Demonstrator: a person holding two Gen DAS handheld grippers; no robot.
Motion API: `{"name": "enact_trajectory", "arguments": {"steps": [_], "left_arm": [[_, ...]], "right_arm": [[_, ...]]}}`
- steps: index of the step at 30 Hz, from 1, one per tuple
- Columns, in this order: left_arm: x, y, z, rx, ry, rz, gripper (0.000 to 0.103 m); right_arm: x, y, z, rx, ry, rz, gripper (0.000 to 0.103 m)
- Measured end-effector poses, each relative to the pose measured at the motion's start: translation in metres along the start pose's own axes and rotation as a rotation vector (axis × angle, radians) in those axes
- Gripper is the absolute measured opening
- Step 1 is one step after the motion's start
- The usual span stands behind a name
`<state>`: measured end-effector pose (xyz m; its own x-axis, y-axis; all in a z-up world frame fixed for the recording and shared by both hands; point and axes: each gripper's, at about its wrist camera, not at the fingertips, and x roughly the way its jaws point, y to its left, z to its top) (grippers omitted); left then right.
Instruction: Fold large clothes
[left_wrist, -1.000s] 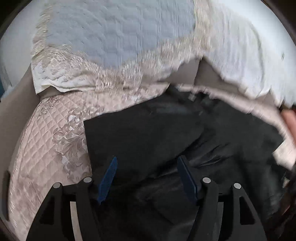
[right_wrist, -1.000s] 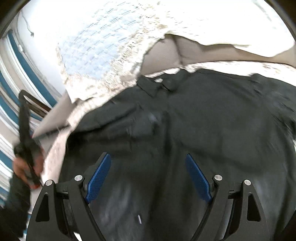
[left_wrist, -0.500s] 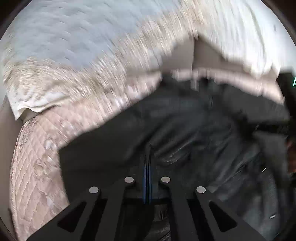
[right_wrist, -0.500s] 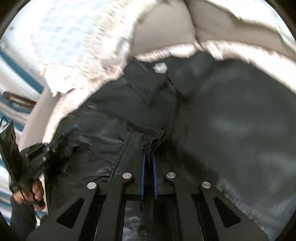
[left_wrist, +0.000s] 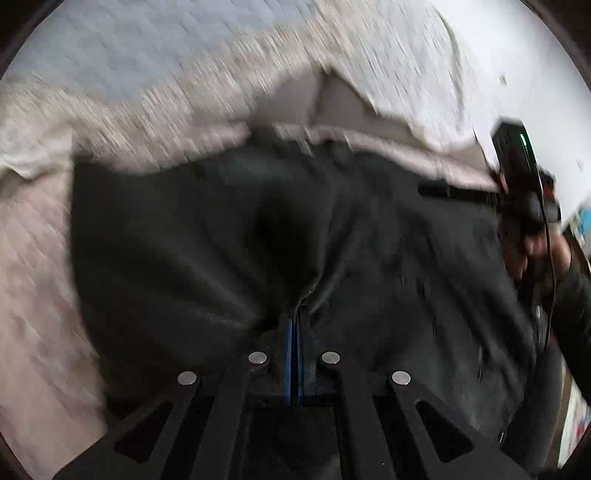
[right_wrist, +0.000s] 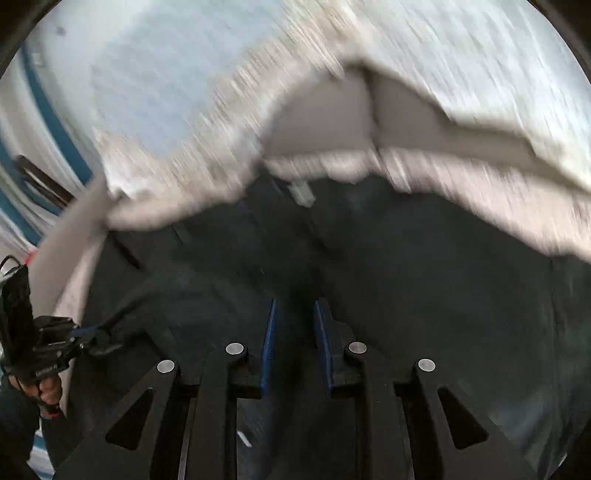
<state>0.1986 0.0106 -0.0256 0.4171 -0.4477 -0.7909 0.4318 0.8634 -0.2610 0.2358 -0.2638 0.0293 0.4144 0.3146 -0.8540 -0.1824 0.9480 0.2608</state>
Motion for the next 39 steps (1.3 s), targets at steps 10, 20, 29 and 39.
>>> {"name": "enact_trajectory", "arguments": {"steps": [10,20,29,39], "left_arm": [[-0.033,0.009,-0.006,-0.083,-0.064,-0.060,0.002],[-0.070,0.029,-0.008,-0.130,-0.131,-0.030,0.002],[-0.048,0.084,0.034,-0.272,-0.122,0.138,0.019],[-0.044,0.073,0.015,-0.234,-0.092,0.101,0.041]], "right_arm": [[0.011,0.002,0.017,0.100,-0.039,0.233,0.061],[0.017,0.031,-0.032,-0.030,0.116,0.344,0.021],[0.012,-0.008,-0.013,0.204,0.029,0.332,0.059],[0.046,-0.021,0.007,0.295,0.147,0.238,0.060]]}}
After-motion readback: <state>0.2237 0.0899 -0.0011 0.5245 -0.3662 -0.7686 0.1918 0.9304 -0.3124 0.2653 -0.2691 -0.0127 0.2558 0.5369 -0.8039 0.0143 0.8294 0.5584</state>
